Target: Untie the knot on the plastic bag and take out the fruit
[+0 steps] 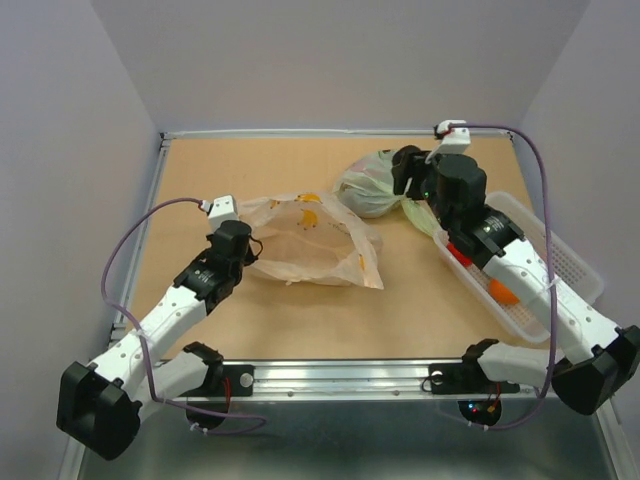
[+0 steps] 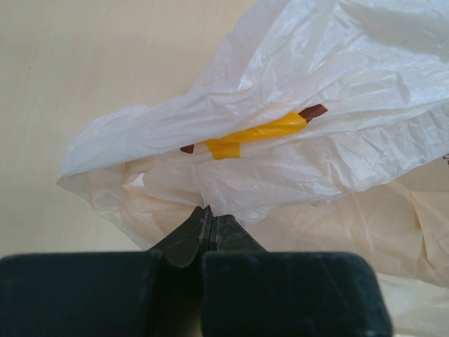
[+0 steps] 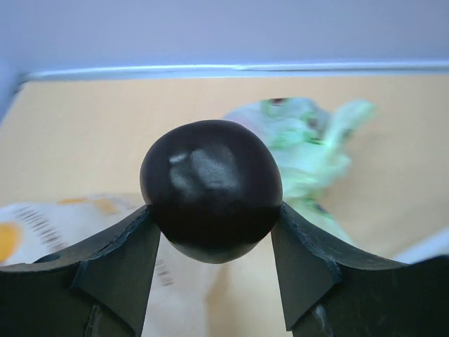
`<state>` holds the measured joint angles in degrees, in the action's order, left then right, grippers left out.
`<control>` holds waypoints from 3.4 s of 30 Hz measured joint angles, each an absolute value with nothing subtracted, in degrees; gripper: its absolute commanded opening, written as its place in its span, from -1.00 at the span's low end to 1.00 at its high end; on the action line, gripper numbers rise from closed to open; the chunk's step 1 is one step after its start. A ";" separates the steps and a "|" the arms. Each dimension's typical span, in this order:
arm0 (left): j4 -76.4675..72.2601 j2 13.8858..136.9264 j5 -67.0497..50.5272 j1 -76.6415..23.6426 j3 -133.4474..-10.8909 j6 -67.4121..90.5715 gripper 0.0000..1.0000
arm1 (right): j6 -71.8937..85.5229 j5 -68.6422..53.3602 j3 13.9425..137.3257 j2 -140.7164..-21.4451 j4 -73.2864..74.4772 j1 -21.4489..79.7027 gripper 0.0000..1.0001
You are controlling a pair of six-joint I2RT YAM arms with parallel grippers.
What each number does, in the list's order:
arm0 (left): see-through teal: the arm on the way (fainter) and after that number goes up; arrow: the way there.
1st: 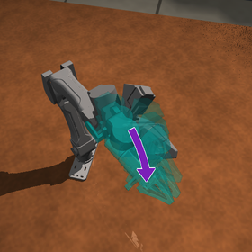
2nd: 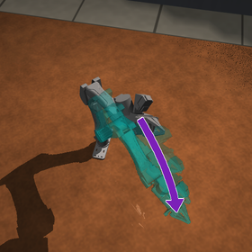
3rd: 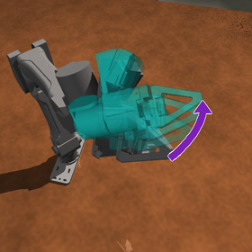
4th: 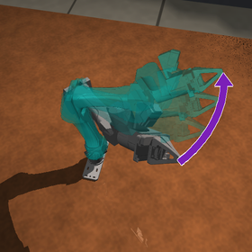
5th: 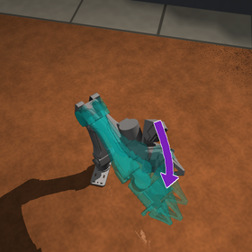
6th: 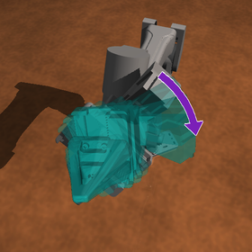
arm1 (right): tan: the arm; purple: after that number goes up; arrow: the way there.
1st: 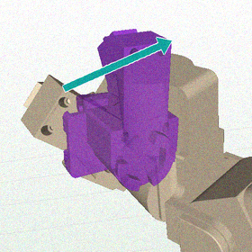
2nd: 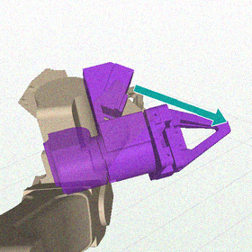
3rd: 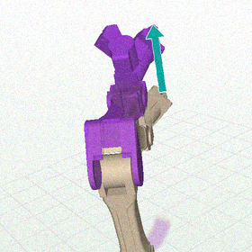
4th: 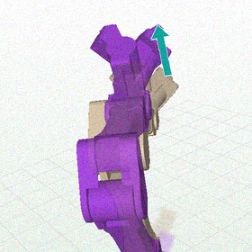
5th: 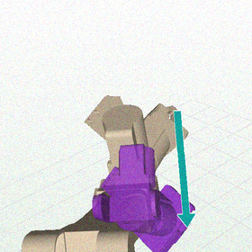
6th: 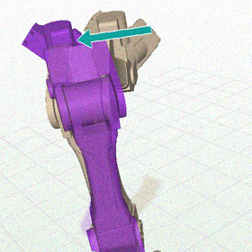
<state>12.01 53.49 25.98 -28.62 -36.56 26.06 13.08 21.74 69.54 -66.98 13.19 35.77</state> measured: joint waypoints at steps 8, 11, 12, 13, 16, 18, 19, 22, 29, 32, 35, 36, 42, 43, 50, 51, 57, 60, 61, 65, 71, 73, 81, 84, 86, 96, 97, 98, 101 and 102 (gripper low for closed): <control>13.10 52.51 25.19 -26.17 -36.95 25.52 -0.99 | 18.55 23.79 61.39 -65.23 17.56 13.91 -0.99; 14.13 51.68 24.36 -25.71 -38.28 25.43 -0.99 | 20.99 23.57 57.30 -64.95 18.72 8.78 -0.99; 14.37 51.44 24.12 -25.61 -38.72 25.43 -0.99 | 22.02 23.64 54.76 -64.86 19.35 6.85 -0.99; 14.66 51.16 23.90 -25.41 -39.40 25.36 -0.99 | 22.48 23.53 53.58 -64.88 19.81 5.48 -0.98; 15.42 50.81 23.49 -25.23 -41.50 25.26 -0.99 | 24.34 22.37 49.39 -65.80 21.10 0.99 -0.65; 15.73 50.81 23.24 -24.99 -42.98 24.91 -0.99 | 25.36 21.85 47.72 -66.83 21.56 -1.15 -0.15; 15.94 50.81 23.16 -24.93 -43.68 24.67 -0.99 | 25.93 21.80 47.00 -67.40 21.87 -2.11 0.11; 16.43 50.81 23.16 -24.60 -45.06 24.12 -0.99 | 26.98 21.56 46.15 -68.07 22.59 -2.74 0.92; 18.24 50.83 24.77 -23.03 -48.51 22.63 -0.92 | 28.12 22.13 46.17 -66.48 22.68 -2.68 1.00; 18.87 50.94 26.37 -22.02 -50.15 21.85 -0.88 | 28.08 22.31 46.35 -63.79 23.18 -2.68 1.00; 19.59 51.35 28.62 -20.71 -51.81 21.04 -0.84 | 27.86 22.31 46.74 -60.18 24.01 -2.68 1.00; 19.73 51.46 29.32 -20.25 -52.14 20.88 -0.83 | 27.79 22.33 46.94 -58.89 24.14 -2.68 1.00; 21.39 51.37 35.77 -17.23 -53.23 20.40 -0.77 | 26.74 22.50 48.45 -46.15 24.49 -2.68 1.00; 21.74 51.24 36.71 -16.95 -53.36 20.43 -0.75 | 26.50 22.59 48.73 -43.38 24.49 -2.68 1.00; 24.25 46.63 43.77 -16.12 -53.43 21.06 0.16 | 23.05 22.46 49.08 -25.63 24.38 -2.68 1.00; 24.56 45.65 44.42 -16.12 -53.43 21.15 0.28 | 22.52 22.37 49.08 -24.18 24.32 -2.68 1.00; 27.16 40.97 46.09 -16.03 -53.60 22.00 0.88 | 19.11 20.78 49.10 -14.79 24.86 -2.68 1.00; 29.08 39.16 45.91 -16.03 -54.37 22.44 0.91 | 16.80 19.44 49.41 -12.32 25.34 -2.68 1.00; 29.52 38.37 45.89 -16.03 -54.54 22.48 0.95 | 16.23 19.18 49.50 -12.16 25.39 -2.68 1.00; 31.22 33.32 45.10 -16.03 -54.92 22.68 0.98 | 14.96 18.57 49.95 -10.28 26.50 -1.96 1.00; 34.30 25.47 41.52 -16.03 -59.00 22.50 0.98 | 15.22 18.06 52.12 -7.42 30.55 1.74 1.00; 34.81 23.00 40.45 -16.03 -61.10 22.26 0.98 | 15.20 17.85 53.34 -6.39 31.94 2.70 1.00; 39.72 16.58 35.24 -16.03 -65.30 20.71 0.98 | 15.16 17.56 60.97 -1.87 38.68 4.08 1.00; 41.78 12.71 33.61 -16.03 -65.30 20.91 0.98 | 15.18 17.56 63.07 -1.19 41.50 4.64 1.00; 42.96 10.31 32.91 -16.03 -65.30 21.41 0.98 | 15.25 17.54 64.27 -1.13 43.64 4.99 1.00; 48.29 4.93 28.88 -16.03 -64.95 23.64 0.97 | 16.73 15.22 67.46 -1.10 50.83 5.39 1.00; 48.62 4.67 28.82 -16.03 -64.95 23.70 0.97 | 16.82 14.83 67.46 -1.10 51.53 5.50 1.00; 48.93 4.32 28.75 -16.03 -64.95 23.90 0.97 | 16.91 14.57 67.48 -1.10 51.92 5.58 1.00; 49.56 3.99 28.49 -16.03 -64.95 24.34 0.97 | 16.99 14.13 68.05 -1.10 53.30 5.74 1.00; 49.69 3.99 28.34 -16.03 -64.95 24.47 0.97 | 17.15 14.00 68.29 -1.10 53.65 5.76 1.00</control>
<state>49.69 3.99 28.34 -16.03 -64.95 24.47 17.15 14.00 68.29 -1.10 53.65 5.76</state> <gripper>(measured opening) 0.986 0.998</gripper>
